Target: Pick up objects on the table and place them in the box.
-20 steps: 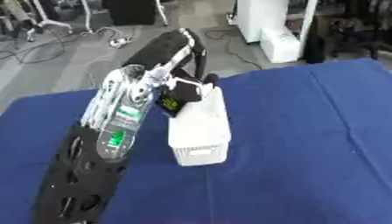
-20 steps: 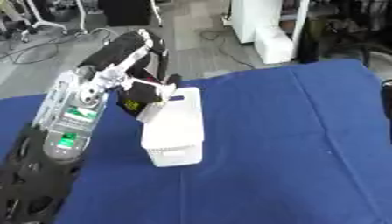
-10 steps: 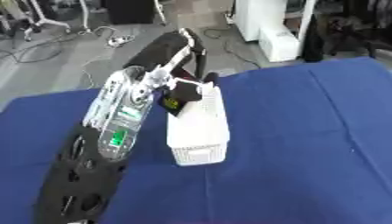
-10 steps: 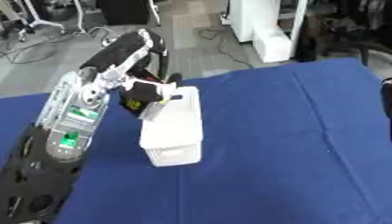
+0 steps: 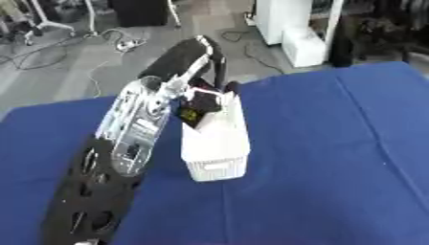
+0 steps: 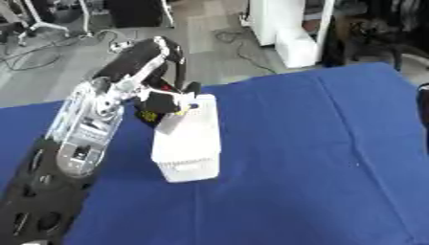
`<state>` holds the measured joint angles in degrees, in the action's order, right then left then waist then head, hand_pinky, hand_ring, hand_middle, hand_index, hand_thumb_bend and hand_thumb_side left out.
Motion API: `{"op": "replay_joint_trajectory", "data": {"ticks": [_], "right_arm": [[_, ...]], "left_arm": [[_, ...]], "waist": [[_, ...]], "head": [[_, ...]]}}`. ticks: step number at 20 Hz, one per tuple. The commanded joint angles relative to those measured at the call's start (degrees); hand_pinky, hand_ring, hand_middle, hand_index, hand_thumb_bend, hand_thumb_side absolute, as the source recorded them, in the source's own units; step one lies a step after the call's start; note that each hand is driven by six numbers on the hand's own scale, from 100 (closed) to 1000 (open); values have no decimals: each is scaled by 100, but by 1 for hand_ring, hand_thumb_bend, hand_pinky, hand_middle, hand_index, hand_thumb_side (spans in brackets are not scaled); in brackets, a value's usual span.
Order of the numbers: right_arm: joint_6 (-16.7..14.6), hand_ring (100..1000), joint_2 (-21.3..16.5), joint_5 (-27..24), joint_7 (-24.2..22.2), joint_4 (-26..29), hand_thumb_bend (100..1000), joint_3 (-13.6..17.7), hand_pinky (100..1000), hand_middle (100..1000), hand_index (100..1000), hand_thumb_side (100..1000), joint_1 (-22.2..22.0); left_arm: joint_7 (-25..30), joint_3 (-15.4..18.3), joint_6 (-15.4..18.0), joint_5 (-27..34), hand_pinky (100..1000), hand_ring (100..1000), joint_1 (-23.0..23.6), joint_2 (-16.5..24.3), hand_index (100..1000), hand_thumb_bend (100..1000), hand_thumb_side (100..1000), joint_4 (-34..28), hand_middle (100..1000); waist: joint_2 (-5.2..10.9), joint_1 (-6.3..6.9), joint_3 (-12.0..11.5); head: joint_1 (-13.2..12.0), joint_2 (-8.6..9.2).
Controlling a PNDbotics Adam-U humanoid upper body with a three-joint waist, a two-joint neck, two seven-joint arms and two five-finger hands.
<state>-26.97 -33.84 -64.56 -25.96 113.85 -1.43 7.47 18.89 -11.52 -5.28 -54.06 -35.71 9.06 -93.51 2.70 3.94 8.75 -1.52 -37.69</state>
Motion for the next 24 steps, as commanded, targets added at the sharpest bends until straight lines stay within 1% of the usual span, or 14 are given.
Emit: {"op": "replay_joint_trajectory", "data": {"ticks": [1, 11, 14, 19, 20, 21, 22, 23, 24], "right_arm": [[7, 289, -151, -21, -5, 75, 100, 25, 165, 248, 383, 1000, 89], [13, 289, -151, -32, -3, 75, 100, 23, 165, 247, 382, 1000, 99], [15, 289, -150, -34, -9, 75, 100, 21, 165, 247, 382, 1000, 98], [18, 289, -147, -33, -15, 75, 100, 17, 165, 247, 382, 1000, 100], [20, 289, -146, -31, -17, 75, 100, 15, 165, 247, 382, 1000, 102], [21, 289, -145, -30, -18, 75, 100, 14, 165, 247, 382, 1000, 104], [23, 289, -143, -30, -18, 75, 100, 11, 165, 247, 382, 1000, 107], [25, 289, -143, -29, -19, 75, 100, 10, 165, 247, 382, 1000, 109], [27, 289, -142, -29, -18, 75, 100, 9, 165, 247, 382, 1000, 110]], "left_arm": [[-253, 93, 102, -43, 100, 241, -50, 37, 327, 169, 178, 173, 462], [-939, 129, 565, 72, 100, 244, -72, -9, 344, 155, 200, 1166, 467], [-1167, 121, 796, 109, 100, 237, -84, -33, 340, 161, 203, 1448, 467], [-1739, 115, 1247, 198, 100, 229, -137, -122, 328, 168, 208, 2031, 470], [-1864, 121, 1349, 214, 100, 247, -148, -151, 339, 128, 232, 2151, 481], [-1953, 126, 1421, 209, 100, 289, -154, -168, 414, 166, 298, 2266, 537], [-1965, 120, 1462, 140, 138, 365, -162, -181, 496, 350, 369, 2399, 626], [-1919, 112, 1491, -2, 252, 451, -174, -188, 552, 463, 462, 2521, 719], [-1854, 121, 1503, -190, 432, 546, -187, -196, 591, 561, 565, 2617, 794]], "waist": [[24, -27, 10], [23, -27, 22], [22, -28, 21], [20, -31, 29], [18, -32, 31], [17, -32, 32], [17, -32, 35], [17, -31, 36], [17, -31, 37]], "head": [[12, 66], [20, 78], [20, 80], [17, 82], [16, 82], [14, 82], [13, 81], [12, 81], [11, 81]]}}
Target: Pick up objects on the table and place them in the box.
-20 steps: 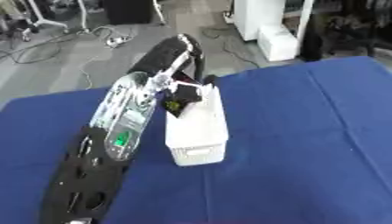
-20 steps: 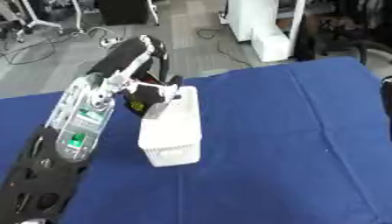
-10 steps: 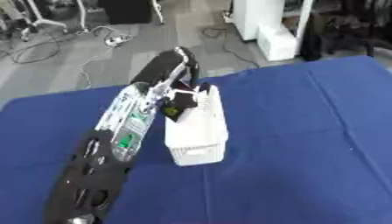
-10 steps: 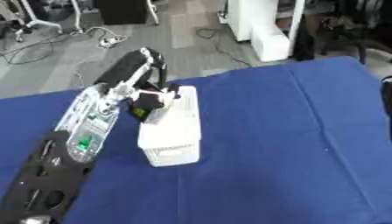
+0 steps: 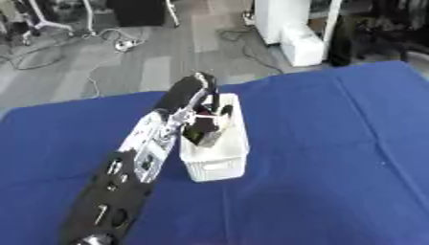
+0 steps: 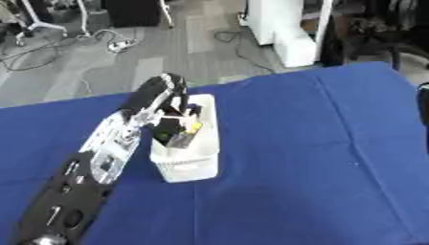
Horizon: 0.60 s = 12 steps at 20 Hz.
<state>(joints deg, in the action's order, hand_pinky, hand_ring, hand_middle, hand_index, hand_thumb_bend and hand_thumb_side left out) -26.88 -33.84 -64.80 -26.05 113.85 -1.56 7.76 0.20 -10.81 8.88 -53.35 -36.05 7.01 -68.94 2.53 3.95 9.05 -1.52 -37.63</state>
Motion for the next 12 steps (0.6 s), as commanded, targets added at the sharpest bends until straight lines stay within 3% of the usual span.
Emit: {"op": "replay_joint_trajectory", "data": {"ticks": [1, 3, 5, 9, 12], "right_arm": [[18, 289, -141, -5, -9, 75, 100, 23, 165, 247, 382, 1000, 82], [18, 289, -140, -3, -6, 75, 100, 25, 165, 247, 382, 1000, 81], [19, 289, -139, 7, -9, 75, 100, 24, 165, 247, 381, 1000, 77], [10, 289, -135, 36, -16, 75, 100, 26, 165, 247, 381, 1000, 50], [-4, 289, -137, 60, -20, 75, 100, 30, 164, 247, 381, 1000, 17]], "left_arm": [[31, 75, 97, -431, 539, 605, -161, 1, 631, 606, 617, 206, 849], [-53, 132, 93, -650, 686, 695, -160, -10, 678, 617, 707, 184, 918], [-244, 162, 68, -699, 775, 745, -153, -11, 716, 642, 710, 48, 956], [-1044, 229, -44, -456, 766, 754, -182, 71, 737, 652, 679, -809, 950], [-1253, 255, -269, -313, 771, 758, -162, 182, 752, 654, 664, -1345, 952]], "waist": [[34, -32, 6], [32, -31, 4], [29, -31, -1], [31, -34, -28], [39, -38, -61]], "head": [[13, 77], [25, 80], [28, 79], [25, 66], [29, 76]]}}
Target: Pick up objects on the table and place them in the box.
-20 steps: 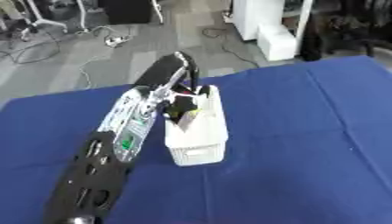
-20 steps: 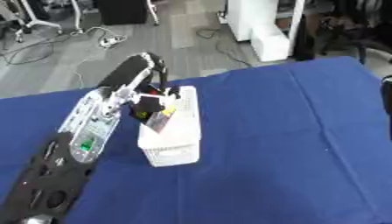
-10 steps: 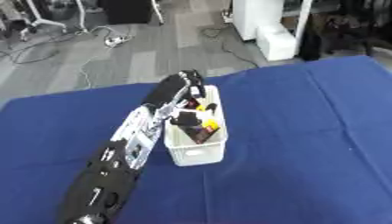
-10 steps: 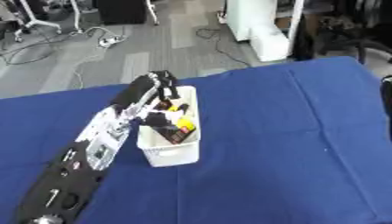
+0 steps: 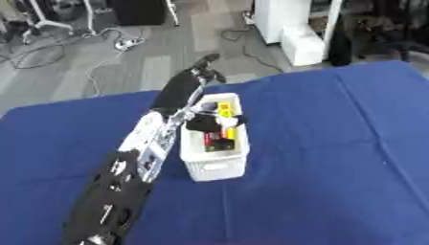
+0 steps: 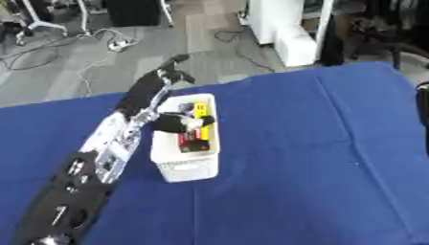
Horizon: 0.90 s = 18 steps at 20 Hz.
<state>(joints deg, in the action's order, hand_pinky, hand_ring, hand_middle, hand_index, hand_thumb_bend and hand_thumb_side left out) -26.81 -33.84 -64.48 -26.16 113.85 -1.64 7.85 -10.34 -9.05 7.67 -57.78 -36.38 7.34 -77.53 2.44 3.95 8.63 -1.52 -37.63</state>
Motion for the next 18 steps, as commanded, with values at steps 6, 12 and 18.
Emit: {"op": "replay_joint_trajectory", "data": {"ticks": [6, 12, 18], "right_arm": [[-62, 289, -129, 106, -27, 75, 100, 50, 164, 247, 381, 1000, -84], [-114, 289, -100, 194, -45, 75, 100, 57, 163, 247, 381, 1000, -161], [-185, 290, -58, 272, -76, 75, 100, 67, 163, 247, 382, 1000, -209]], "left_arm": [[-357, 79, -617, 485, 753, 740, 158, 240, 784, 617, 626, -1462, 951], [-383, 140, -1004, 624, 698, 679, 616, 71, 798, 453, 583, -2153, 937], [-421, 213, -1192, 839, 635, 620, 1188, -270, 833, 360, 618, -2482, 932]], "waist": [[52, -63, -101], [44, -100, -189], [-3, -153, -245]], "head": [[34, 127], [-47, 89], [-127, 45]]}}
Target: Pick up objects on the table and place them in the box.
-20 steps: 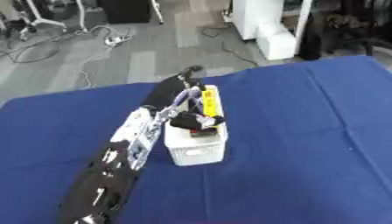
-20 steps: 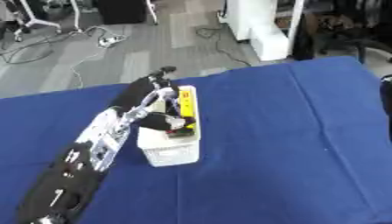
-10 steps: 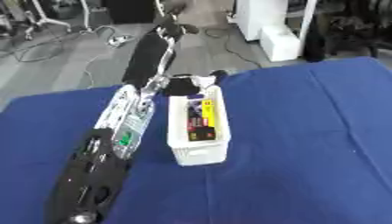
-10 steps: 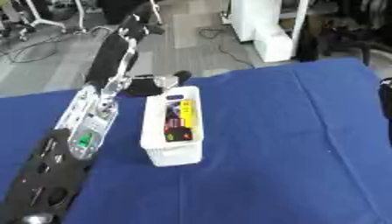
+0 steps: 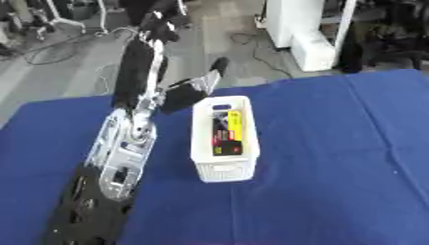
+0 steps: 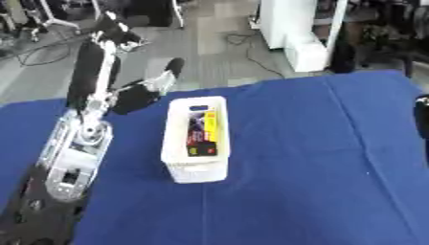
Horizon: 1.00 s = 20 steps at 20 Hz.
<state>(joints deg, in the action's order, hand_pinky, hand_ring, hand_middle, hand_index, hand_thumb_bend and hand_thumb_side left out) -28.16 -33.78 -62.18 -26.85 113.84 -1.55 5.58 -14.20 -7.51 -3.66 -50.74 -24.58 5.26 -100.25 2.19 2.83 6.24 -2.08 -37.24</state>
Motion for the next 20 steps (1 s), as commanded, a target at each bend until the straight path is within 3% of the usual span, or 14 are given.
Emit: {"op": "replay_joint_trajectory", "data": {"ticks": [1, 6, 16, 20], "right_arm": [[-73, 290, -62, 51, -6, 75, 100, 67, 163, 247, 382, 1000, 13], [-163, 290, -36, 112, 25, 75, 100, 122, 164, 248, 382, 1000, -44], [-195, 290, -48, 77, 89, 75, 100, 145, 165, 248, 383, 1000, -7], [-182, 290, -54, 63, 72, 75, 100, 133, 165, 248, 383, 1000, 15]], "left_arm": [[-21, 33, -69, 223, 634, 619, 48, -63, 834, 360, 618, -247, 931], [-1, -68, 33, 648, 604, 592, 183, -25, 821, 320, 654, -492, 913], [-232, -152, 390, 1093, 558, 549, 265, 58, 805, 339, 629, -760, 872], [-65, -311, 462, 1943, 535, 527, 277, 54, 856, 327, 654, -765, 882]], "waist": [[12, -46, -12], [-25, -78, -56], [-35, -60, -129], [-48, -51, -139]], "head": [[-84, -4], [-114, -60], [-200, -36], [-184, 7]]}}
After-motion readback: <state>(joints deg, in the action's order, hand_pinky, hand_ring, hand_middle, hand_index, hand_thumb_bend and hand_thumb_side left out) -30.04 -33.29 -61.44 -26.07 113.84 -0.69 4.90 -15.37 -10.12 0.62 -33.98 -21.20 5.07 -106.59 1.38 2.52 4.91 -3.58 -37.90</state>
